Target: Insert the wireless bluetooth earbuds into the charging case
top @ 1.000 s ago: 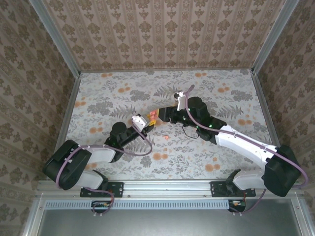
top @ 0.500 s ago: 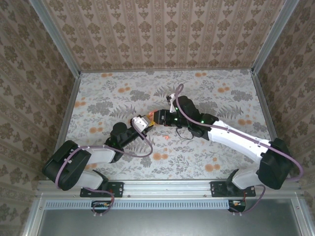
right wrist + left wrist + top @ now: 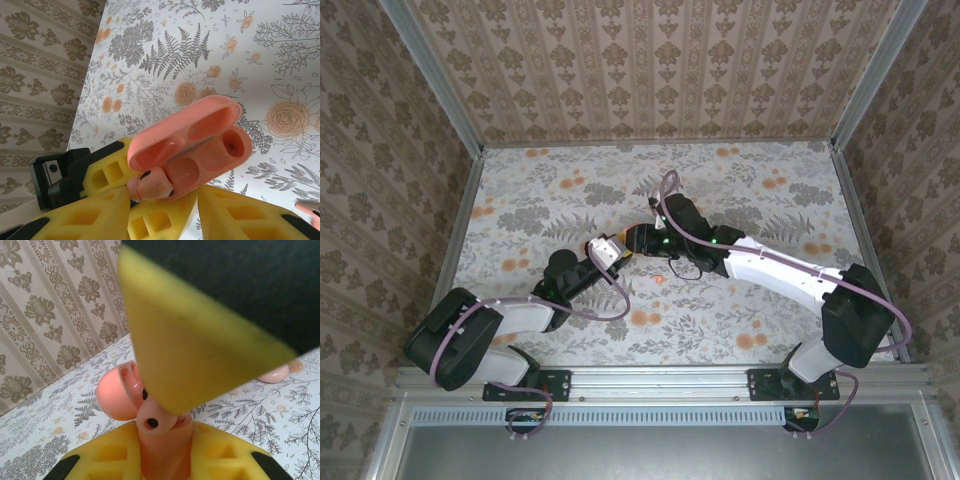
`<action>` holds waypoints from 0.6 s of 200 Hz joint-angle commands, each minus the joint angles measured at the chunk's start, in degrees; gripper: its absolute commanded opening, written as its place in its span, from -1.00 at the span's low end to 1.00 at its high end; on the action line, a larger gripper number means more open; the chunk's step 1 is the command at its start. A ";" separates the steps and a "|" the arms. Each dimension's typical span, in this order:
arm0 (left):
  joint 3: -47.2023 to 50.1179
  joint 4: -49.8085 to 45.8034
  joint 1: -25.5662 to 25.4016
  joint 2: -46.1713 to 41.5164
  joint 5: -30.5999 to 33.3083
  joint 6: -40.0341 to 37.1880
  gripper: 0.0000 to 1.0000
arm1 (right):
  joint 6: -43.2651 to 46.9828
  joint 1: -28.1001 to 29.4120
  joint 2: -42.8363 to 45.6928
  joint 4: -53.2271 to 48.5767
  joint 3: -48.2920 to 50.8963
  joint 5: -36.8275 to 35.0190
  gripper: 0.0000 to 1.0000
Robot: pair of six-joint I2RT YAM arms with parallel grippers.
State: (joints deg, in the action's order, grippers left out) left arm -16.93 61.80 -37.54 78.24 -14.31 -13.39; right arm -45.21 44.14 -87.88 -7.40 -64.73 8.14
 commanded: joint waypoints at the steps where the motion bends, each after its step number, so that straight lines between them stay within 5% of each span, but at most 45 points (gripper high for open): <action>1: 0.36 -0.92 -0.34 -1.51 -0.74 -1.07 -0.90 | -0.73 0.19 -1.07 2.00 -1.81 1.42 -0.19; 120: -0.29 -3.03 -0.39 -3.31 -1.21 -1.25 -0.90 | -0.84 0.29 -2.87 2.48 -2.16 2.36 -0.29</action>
State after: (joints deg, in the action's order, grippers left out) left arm -16.93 58.52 -37.52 76.73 -14.26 -13.41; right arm -45.43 44.14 -89.86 -5.82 -65.17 9.63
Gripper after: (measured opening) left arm 0.192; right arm 0.377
